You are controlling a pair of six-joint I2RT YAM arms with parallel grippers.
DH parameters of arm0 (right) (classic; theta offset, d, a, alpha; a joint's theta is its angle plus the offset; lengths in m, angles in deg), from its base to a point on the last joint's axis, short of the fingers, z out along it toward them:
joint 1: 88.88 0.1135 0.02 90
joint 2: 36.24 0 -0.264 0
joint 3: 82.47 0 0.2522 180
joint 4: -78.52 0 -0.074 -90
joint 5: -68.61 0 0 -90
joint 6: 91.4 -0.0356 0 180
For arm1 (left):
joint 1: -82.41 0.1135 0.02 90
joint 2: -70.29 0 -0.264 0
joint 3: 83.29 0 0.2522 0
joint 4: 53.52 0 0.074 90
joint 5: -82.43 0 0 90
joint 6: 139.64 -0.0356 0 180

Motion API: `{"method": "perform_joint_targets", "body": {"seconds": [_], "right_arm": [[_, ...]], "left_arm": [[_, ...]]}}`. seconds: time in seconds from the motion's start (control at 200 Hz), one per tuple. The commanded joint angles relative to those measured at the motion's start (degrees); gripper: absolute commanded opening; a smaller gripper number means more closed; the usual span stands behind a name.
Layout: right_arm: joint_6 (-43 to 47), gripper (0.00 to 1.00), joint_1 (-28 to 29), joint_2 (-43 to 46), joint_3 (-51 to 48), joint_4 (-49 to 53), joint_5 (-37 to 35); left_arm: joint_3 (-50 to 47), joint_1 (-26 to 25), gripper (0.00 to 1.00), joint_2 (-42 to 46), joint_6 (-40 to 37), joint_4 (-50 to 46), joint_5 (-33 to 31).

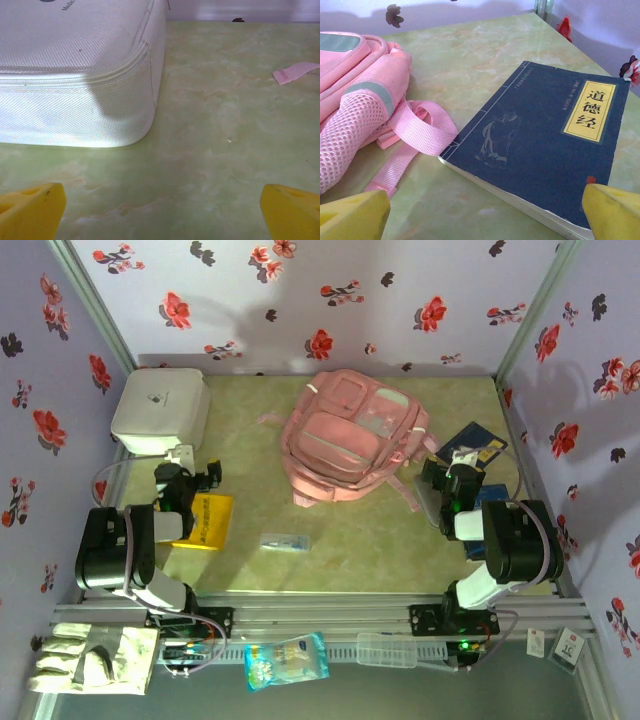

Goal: Pack books, pencil case, and school supplies into a backpack

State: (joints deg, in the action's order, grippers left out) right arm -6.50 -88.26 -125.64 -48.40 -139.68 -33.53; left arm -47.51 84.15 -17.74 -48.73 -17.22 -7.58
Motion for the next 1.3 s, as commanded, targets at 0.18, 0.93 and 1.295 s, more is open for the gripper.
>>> {"method": "perform_joint_targets", "body": {"seconds": [0.18, 0.93, 1.295], "right_arm": [[-0.9, 0.99, -0.2, 0.1, 1.3, 0.1, 0.1], [-1.0, 0.99, -0.2, 0.1, 1.3, 0.3, 0.1], [-1.1, 0.99, 0.2, 12.2, 4.9, 15.9, -1.5]], "left_arm": [[0.8, -0.2, 1.0, -0.4, 0.0, 0.0, -1.2], [0.8, -0.2, 1.0, -0.5, 0.1, 0.0, -1.2], [-2.5, -0.2, 1.0, 12.5, 0.6, -4.2, -3.8]]}}
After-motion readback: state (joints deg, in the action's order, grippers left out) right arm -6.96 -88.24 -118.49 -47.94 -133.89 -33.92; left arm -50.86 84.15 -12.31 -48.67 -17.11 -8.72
